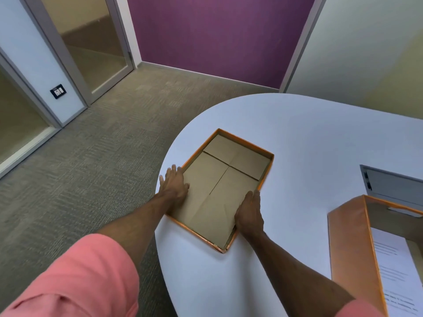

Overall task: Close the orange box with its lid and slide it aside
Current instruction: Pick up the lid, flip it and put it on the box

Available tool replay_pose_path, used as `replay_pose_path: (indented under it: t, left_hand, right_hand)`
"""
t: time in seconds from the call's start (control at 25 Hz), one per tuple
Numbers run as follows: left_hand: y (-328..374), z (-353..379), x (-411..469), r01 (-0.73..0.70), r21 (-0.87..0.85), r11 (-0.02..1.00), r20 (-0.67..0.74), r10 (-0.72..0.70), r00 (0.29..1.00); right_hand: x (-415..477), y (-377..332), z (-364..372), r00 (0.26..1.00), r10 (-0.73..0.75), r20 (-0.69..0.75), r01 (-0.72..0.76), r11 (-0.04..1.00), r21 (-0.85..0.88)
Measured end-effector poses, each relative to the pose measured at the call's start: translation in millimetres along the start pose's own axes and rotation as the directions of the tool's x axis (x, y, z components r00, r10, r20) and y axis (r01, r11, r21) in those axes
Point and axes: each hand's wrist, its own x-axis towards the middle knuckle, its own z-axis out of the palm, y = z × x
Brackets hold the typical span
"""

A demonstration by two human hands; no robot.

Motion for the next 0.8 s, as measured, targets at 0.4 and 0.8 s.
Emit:
replay_pose_path:
  t: [0.4,0.8]
  left_hand:
    - [3.1,3.5,7.5,0.071,-0.151,0.986,-0.138,-0.092,0.986]
    - [58.7,-17.5,-39.3,0.103,-0.371,0.923,-0.206,-0.189,0.960]
  right_hand:
    - [-2.5,5.0,3.8,0.986,-0.086,-0.144,0.088,0.996,0.008]
    - [-10.5,31.9,-71.5,0.985,-0.097,-0.141,0.128,0.965,0.228]
